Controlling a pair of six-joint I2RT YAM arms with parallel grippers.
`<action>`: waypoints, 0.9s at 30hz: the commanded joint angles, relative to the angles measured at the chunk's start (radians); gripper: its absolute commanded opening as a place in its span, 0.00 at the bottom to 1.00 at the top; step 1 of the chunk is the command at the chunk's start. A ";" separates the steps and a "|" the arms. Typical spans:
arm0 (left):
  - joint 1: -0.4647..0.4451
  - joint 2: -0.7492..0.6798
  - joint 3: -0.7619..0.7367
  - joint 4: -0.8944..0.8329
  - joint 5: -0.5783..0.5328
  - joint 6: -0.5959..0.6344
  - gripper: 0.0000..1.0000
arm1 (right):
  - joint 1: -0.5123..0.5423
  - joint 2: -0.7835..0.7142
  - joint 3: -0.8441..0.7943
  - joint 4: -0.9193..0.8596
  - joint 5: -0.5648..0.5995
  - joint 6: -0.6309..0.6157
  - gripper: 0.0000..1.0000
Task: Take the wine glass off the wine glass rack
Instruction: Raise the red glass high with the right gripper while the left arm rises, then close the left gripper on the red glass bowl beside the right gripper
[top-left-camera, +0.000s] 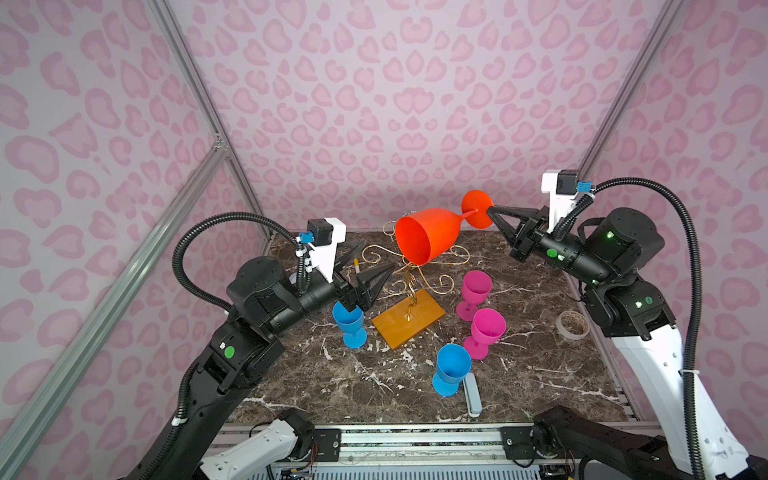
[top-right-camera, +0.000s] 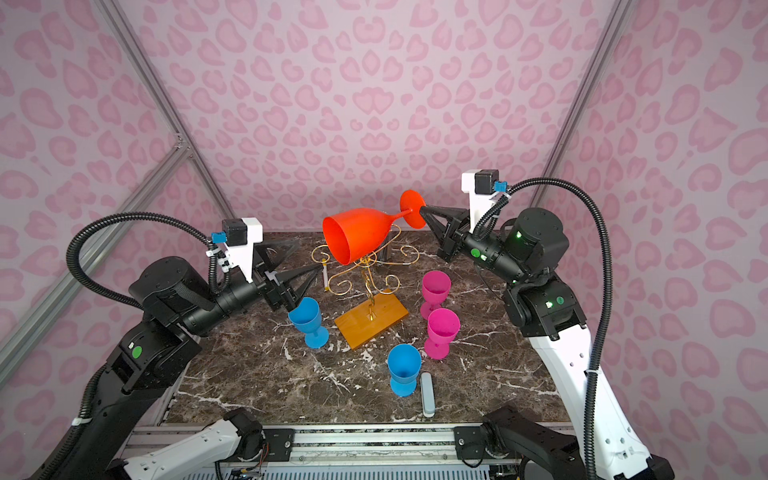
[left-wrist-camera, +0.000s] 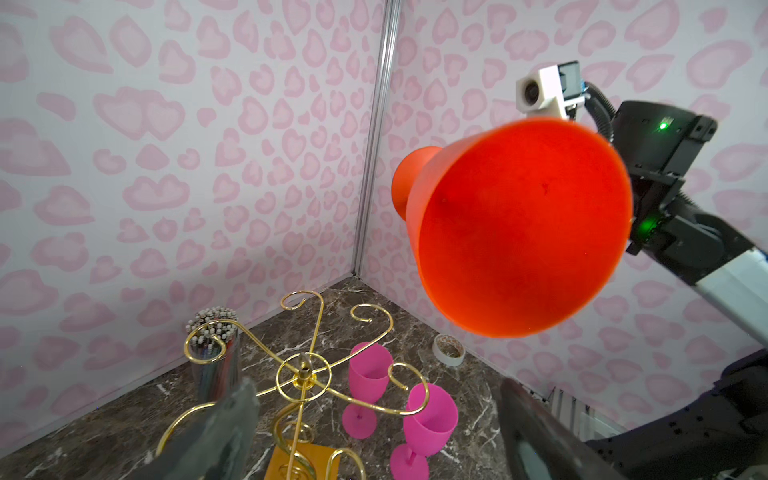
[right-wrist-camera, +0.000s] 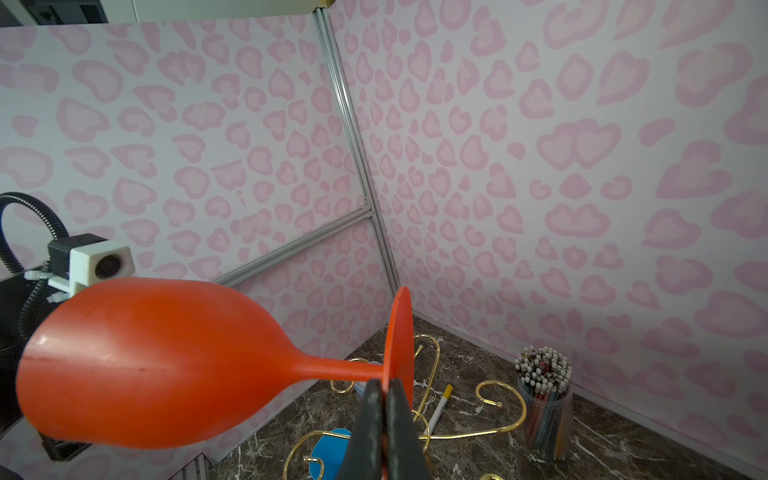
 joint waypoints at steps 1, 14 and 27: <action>0.005 0.009 0.023 0.050 0.053 -0.118 0.91 | 0.000 -0.009 -0.006 -0.007 -0.006 -0.054 0.00; 0.007 0.081 -0.031 0.197 0.165 -0.317 0.73 | 0.000 -0.038 -0.052 0.034 -0.011 -0.066 0.00; 0.006 0.131 -0.072 0.291 0.195 -0.413 0.40 | 0.001 -0.078 -0.129 0.075 0.002 -0.100 0.00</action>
